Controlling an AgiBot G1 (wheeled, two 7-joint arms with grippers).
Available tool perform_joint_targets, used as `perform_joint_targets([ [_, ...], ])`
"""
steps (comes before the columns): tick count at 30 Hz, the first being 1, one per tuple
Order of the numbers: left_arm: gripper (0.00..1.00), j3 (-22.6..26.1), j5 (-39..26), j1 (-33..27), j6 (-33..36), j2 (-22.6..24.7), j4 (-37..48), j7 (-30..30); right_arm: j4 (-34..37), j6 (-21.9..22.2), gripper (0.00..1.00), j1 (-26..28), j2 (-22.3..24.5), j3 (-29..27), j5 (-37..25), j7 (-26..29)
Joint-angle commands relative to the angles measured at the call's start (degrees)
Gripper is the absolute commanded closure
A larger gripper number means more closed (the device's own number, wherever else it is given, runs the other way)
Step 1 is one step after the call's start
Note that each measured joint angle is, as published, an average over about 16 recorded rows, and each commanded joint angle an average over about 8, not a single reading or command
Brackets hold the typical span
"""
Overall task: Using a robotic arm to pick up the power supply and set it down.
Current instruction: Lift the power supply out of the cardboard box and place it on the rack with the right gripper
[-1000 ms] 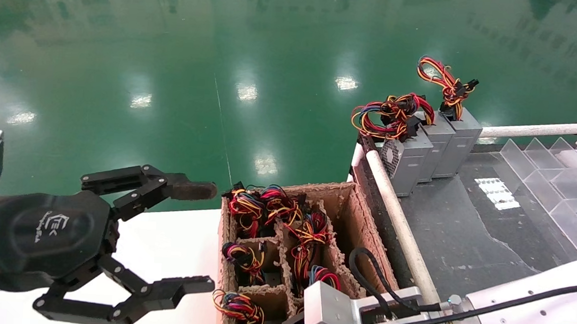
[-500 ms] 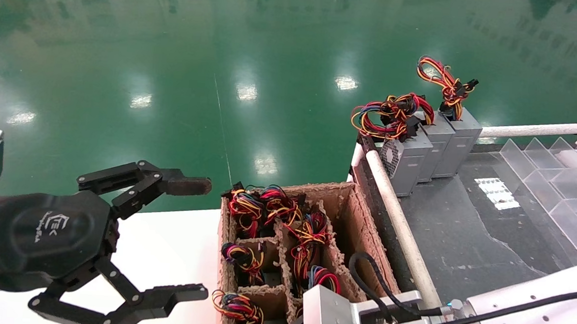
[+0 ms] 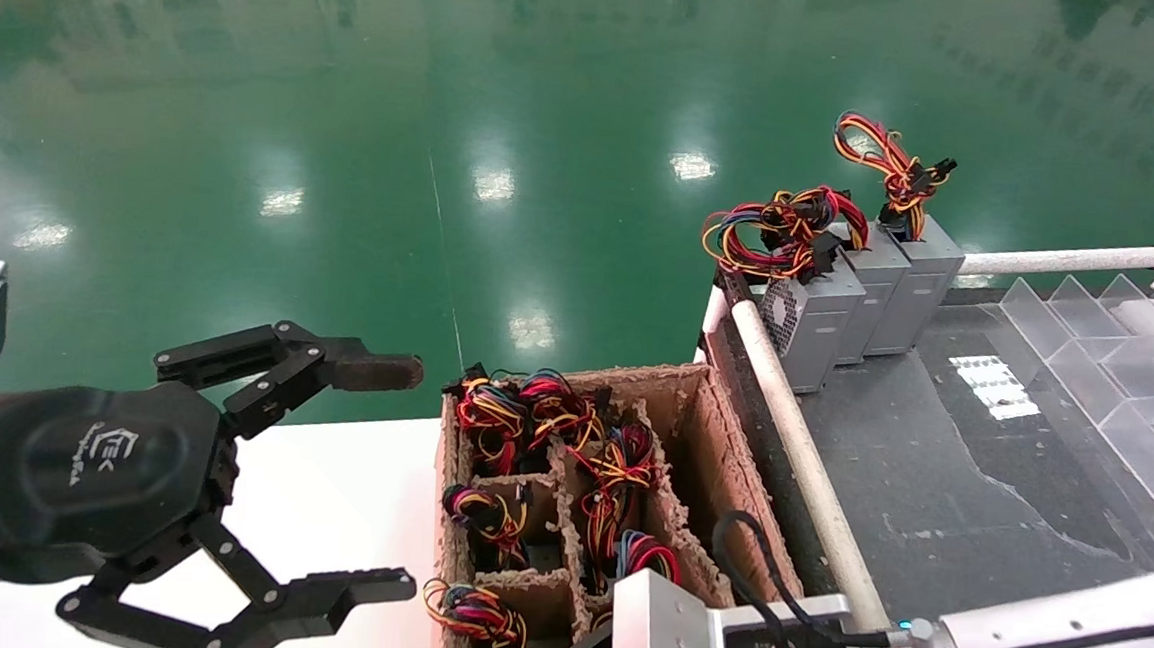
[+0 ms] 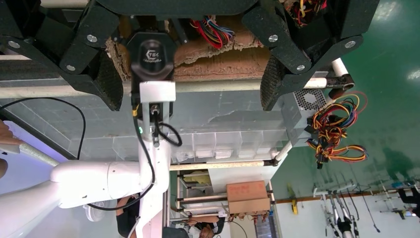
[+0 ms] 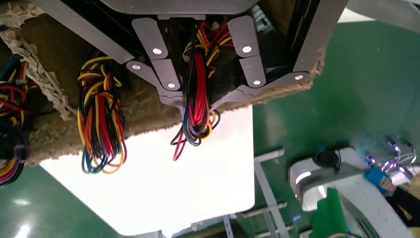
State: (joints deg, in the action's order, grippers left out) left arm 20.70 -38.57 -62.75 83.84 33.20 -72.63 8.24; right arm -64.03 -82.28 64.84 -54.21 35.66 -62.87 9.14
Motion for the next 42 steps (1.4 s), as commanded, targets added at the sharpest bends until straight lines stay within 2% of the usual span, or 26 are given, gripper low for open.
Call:
perform_joint_targets([
  [1,0.00,0.0,0.0,0.0,0.0,0.0,0.0,0.0,-1.0,0.6,1.00,-0.8,0.5,-0.5,0.7,-0.2],
  [12,0.00,0.0,0.0,0.0,0.0,0.0,0.0,0.0,-5.6,2.3,1.00,-3.5,5.6,-7.1,11.2,1.5],
  [24,0.00,0.0,0.0,0.0,0.0,0.0,0.0,0.0,-6.6,6.4,1.00,-5.8,10.4,-15.5,21.4,0.7],
  [33,0.00,0.0,0.0,0.0,0.0,0.0,0.0,0.0,-3.3,7.1,1.00,-3.4,13.2,-19.7,25.6,0.5],
  [42,0.00,0.0,0.0,0.0,0.0,0.0,0.0,0.0,4.5,6.5,1.00,0.0,16.8,-23.2,27.0,-2.1],
])
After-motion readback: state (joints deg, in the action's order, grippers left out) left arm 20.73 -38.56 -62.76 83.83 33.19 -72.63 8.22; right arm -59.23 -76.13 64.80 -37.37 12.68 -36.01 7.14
